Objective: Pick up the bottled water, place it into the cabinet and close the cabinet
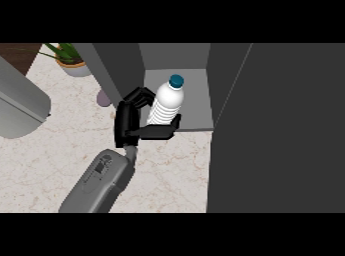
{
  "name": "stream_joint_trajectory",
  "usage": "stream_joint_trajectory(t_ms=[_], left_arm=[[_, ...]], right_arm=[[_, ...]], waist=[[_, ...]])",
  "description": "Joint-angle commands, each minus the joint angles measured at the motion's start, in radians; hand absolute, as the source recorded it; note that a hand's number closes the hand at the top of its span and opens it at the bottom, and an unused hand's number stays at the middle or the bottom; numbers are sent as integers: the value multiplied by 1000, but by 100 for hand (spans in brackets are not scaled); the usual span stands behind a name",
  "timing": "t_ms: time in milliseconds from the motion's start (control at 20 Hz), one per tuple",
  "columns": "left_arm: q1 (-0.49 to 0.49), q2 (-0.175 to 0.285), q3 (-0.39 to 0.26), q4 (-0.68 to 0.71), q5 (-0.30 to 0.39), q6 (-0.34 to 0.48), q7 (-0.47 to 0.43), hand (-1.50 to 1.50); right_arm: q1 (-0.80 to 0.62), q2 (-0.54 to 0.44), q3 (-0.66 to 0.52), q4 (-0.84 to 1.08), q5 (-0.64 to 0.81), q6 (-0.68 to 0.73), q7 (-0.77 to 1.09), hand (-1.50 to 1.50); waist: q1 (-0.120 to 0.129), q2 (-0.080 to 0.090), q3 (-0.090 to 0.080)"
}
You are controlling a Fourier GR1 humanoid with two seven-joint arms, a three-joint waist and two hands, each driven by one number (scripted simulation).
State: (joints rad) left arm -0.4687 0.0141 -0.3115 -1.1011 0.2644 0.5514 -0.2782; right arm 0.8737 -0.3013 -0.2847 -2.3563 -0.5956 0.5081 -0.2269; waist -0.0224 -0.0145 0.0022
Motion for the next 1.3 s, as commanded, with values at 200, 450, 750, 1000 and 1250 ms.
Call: stream_joint_trajectory(t_ms=[200, 450, 750, 1000, 1250], left_arm=[[-204, -13, 34, 178, 37, 4, 75, 150], [-238, 5, 57, 214, 17, 25, 76, 150], [-254, 10, 52, 212, -2, 79, 63, 150], [-283, 50, 39, 231, -31, 121, 80, 150], [-431, 40, 54, 434, -58, 107, 101, -150]], right_arm=[[32, -17, -12, -124, -140, -8, 40, -150], [14, -23, -11, -44, -132, 24, 6, -150], [26, -28, -2, -99, -110, 7, 14, -150], [-36, -38, 11, -43, -98, 5, -7, -150], [-29, -57, -4, -56, -129, 6, -2, -150]], waist=[[-53, 28, -5], [-53, 29, -4], [-67, 34, -6], [-68, 40, -5], [-74, 42, -5]])
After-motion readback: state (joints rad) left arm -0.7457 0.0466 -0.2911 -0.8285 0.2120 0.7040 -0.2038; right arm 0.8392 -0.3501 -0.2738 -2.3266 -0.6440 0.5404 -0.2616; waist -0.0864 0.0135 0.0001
